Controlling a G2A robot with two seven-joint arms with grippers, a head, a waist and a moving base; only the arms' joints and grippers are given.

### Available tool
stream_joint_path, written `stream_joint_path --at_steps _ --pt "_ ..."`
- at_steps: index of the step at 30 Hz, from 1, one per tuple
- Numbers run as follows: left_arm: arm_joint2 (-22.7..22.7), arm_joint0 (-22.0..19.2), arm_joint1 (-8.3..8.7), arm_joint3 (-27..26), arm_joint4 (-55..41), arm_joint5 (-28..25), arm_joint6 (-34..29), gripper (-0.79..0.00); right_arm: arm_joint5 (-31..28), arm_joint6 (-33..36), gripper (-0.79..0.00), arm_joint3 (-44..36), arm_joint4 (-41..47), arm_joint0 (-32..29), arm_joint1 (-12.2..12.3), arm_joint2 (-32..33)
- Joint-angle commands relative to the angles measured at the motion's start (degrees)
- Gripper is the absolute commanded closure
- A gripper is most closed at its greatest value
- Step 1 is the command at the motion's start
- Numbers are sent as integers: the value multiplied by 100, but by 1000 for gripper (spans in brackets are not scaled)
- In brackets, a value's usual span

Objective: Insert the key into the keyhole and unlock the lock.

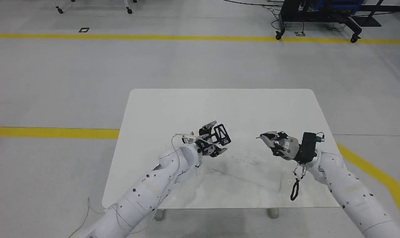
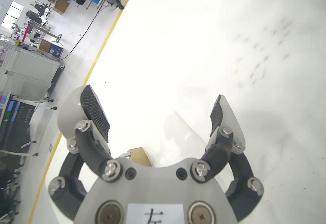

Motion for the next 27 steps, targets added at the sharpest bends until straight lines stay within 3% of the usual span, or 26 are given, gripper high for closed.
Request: stream_joint_path --at_steps 1,11,15,21,25,27 --pt "-307 186 52 -394 -356 39 232 -785 117 -93 0 -221 -86 -184 76 14" --pt "-419 274 69 -562 -520 63 326 -785 118 -93 0 -250 -37 -193 71 3" --pt "-953 687 136 -971 -1423 -17 1598 -785 -39 63 0 -346 1497 -119 -49 -130" --pt "-2100 1325 318 -1019 -3458 -1500 2958 -785 -859 883 0 -14 3823 271 -245 -337" --pt "-2560 1586 386 -750 -4702 -2399 3252 -785 -1054 1080 0 250 5202 465 -404 -532" --pt "-2683 1652 402 -551 -5181 -2520 3167 -785 -1054 1105 0 304 5734 569 -449 -720"
